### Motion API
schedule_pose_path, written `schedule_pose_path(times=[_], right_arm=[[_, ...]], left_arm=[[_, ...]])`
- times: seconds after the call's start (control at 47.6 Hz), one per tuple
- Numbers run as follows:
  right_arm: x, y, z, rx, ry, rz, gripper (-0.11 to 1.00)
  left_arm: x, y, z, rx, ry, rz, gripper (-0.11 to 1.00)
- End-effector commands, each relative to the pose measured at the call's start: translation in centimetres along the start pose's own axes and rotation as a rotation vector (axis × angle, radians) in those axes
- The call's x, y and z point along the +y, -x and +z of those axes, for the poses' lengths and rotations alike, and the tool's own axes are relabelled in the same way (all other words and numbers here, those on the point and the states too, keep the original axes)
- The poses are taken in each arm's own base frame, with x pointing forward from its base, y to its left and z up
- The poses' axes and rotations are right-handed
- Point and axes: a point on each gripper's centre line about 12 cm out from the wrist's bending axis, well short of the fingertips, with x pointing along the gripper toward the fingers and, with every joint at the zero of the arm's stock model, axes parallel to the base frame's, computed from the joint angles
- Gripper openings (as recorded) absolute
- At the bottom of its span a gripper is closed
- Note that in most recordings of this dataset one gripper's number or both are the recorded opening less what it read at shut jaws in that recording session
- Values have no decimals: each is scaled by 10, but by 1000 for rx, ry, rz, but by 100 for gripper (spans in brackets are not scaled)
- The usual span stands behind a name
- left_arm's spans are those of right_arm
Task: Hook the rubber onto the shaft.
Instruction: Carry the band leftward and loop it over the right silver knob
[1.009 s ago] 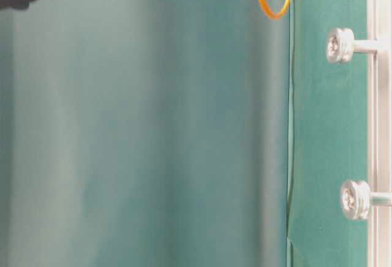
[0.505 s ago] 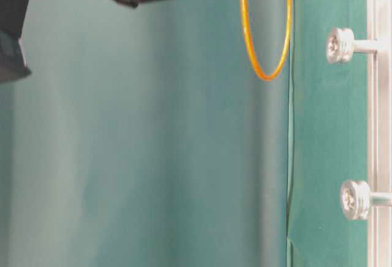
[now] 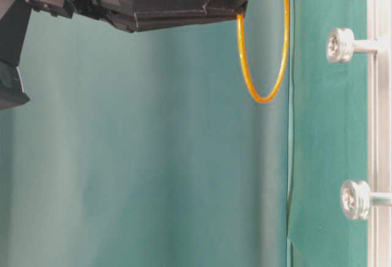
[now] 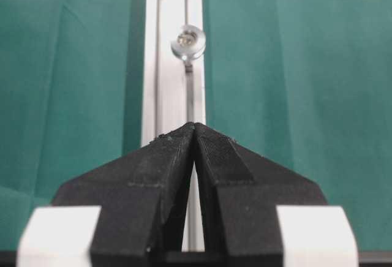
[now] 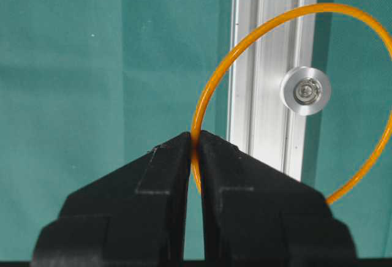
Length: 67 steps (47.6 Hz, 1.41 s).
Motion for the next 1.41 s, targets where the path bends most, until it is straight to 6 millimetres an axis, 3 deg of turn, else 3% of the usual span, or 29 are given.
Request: schedule_pose_path(times=[0.0, 0.673, 1.387], right_arm=[[1, 8, 8, -33, 0, 6, 8], [2, -23, 1, 4, 1, 4, 8], [2, -24, 0, 0, 1, 7, 8]], left_arm=[[0, 2, 11, -25, -7, -1, 2], [-1, 2, 10, -22, -6, -2, 2], [0, 2, 9, -9, -6, -1, 2]])
